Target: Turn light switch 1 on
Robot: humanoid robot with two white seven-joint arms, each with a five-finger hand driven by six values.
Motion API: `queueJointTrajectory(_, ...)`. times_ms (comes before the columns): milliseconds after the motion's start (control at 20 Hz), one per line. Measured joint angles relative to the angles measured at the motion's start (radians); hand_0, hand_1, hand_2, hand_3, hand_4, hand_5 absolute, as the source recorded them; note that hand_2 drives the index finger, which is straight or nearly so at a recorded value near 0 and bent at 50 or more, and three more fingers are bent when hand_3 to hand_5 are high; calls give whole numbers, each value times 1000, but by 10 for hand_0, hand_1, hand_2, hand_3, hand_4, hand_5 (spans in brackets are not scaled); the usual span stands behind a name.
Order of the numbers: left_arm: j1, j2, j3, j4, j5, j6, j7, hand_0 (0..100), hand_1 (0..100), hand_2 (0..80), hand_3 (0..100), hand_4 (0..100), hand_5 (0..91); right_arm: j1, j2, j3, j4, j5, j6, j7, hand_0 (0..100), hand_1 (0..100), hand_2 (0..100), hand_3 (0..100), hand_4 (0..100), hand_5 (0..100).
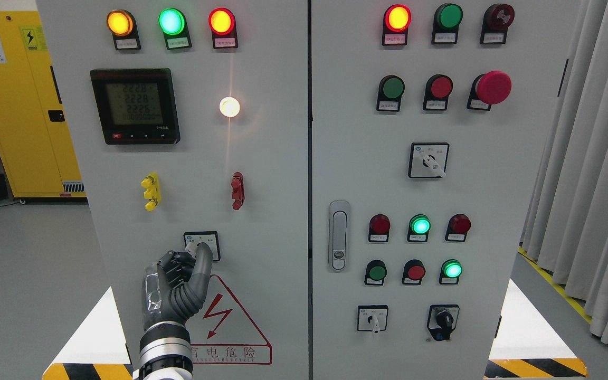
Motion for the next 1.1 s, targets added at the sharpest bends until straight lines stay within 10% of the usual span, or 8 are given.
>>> queueJointTrajectory(1103, 11, 1, 0, -8, 6, 5, -8, 62, 479, 642, 960, 900, 858, 0, 0, 0, 0, 0, 0, 0, 0, 500, 40, 0, 0, 0)
